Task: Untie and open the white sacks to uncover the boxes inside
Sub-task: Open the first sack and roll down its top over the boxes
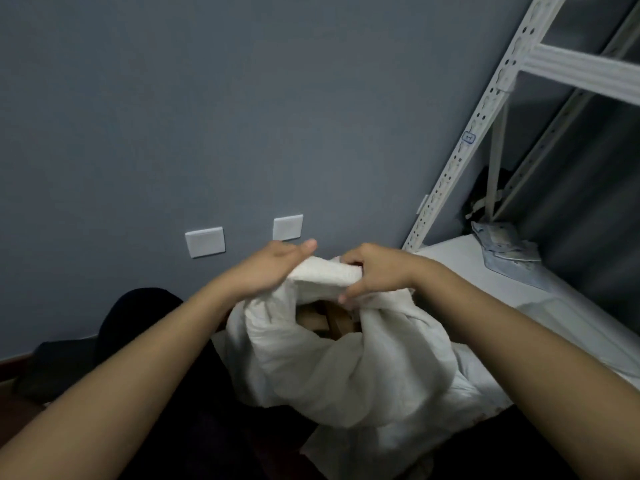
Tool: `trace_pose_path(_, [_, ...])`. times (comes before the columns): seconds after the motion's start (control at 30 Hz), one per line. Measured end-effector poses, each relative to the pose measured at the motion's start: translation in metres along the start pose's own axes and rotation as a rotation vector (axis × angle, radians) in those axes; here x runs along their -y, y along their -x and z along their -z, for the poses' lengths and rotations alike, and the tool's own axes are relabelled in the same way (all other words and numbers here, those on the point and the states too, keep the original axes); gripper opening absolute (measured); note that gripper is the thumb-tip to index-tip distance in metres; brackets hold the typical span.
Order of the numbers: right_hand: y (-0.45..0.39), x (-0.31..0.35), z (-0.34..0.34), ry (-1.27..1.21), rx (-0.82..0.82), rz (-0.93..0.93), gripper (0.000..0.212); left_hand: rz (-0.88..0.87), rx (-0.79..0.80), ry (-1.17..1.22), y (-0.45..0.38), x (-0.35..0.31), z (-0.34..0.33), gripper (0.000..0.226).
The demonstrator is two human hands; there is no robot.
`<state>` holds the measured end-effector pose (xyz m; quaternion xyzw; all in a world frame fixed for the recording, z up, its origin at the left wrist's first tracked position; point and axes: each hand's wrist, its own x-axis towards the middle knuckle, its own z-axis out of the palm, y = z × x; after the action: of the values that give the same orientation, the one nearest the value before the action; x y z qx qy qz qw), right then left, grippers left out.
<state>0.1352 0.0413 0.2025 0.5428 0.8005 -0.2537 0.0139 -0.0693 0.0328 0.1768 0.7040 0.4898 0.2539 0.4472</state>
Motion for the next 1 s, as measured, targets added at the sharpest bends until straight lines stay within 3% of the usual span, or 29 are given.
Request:
trace_pose_path(0.07, [-0.004, -0.001, -0.009, -0.048, -0.061, 0.01, 0.023, 0.007, -0.008, -0.2, 0.0, 0.003, 0.001, 0.05])
trace_pose_path(0.13, [-0.008, 0.005, -0.013, -0.306, -0.046, 0.005, 0.019, -0.138, -0.053, -0.436, -0.001, 0.003, -0.011, 0.041])
trace_pose_path(0.2, [-0.01, 0.002, -0.005, -0.334, 0.031, 0.005, 0.024, -0.18, -0.073, -0.373, -0.002, 0.006, -0.007, 0.035])
trace_pose_path(0.27, [-0.009, -0.007, 0.002, -0.199, 0.024, 0.009, 0.021, -0.088, -0.068, -0.194, -0.005, 0.013, 0.014, 0.044])
trace_pose_path(0.33, [-0.013, -0.011, -0.003, -0.2, -0.064, 0.017, 0.015, -0.075, -0.103, -0.34, -0.008, 0.02, 0.022, 0.06])
trace_pose_path(0.4, [-0.017, -0.004, -0.008, -0.395, -0.075, 0.015, 0.02, -0.16, -0.083, -0.465, -0.011, 0.015, 0.012, 0.049])
trace_pose_path(0.47, [-0.019, -0.001, -0.007, -0.502, 0.003, 0.029, 0.027, -0.167, -0.021, -0.283, -0.013, 0.011, 0.011, 0.026])
trace_pose_path(0.53, [-0.02, -0.007, 0.003, -0.387, -0.028, 0.068, 0.029, -0.048, 0.031, -0.133, -0.012, 0.014, 0.033, 0.026])
trace_pose_path(0.6, [-0.023, -0.015, 0.005, -0.327, -0.116, 0.073, 0.029, 0.033, 0.024, -0.322, -0.014, 0.022, 0.048, 0.039])
trace_pose_path(0.67, [-0.029, -0.012, -0.001, -0.367, -0.082, 0.069, 0.043, -0.05, -0.027, -0.566, -0.021, 0.027, 0.038, 0.047])
trace_pose_path(0.77, [-0.038, -0.012, -0.004, -0.483, 0.022, 0.035, 0.038, -0.238, -0.032, -0.379, -0.027, 0.016, 0.021, 0.025])
trace_pose_path(0.87, [-0.039, -0.029, 0.004, -0.269, -0.01, 0.043, 0.026, 0.006, 0.026, -0.034, -0.025, 0.024, 0.056, 0.029])
trace_pose_path(0.93, [-0.043, -0.035, -0.003, -0.2, -0.021, 0.02, 0.033, 0.11, 0.056, -0.213, -0.025, 0.027, 0.064, 0.044])
trace_pose_path(1.0, [-0.051, -0.029, -0.011, -0.278, 0.02, 0.01, 0.036, 0.038, 0.013, -0.658, -0.036, 0.027, 0.045, 0.053])
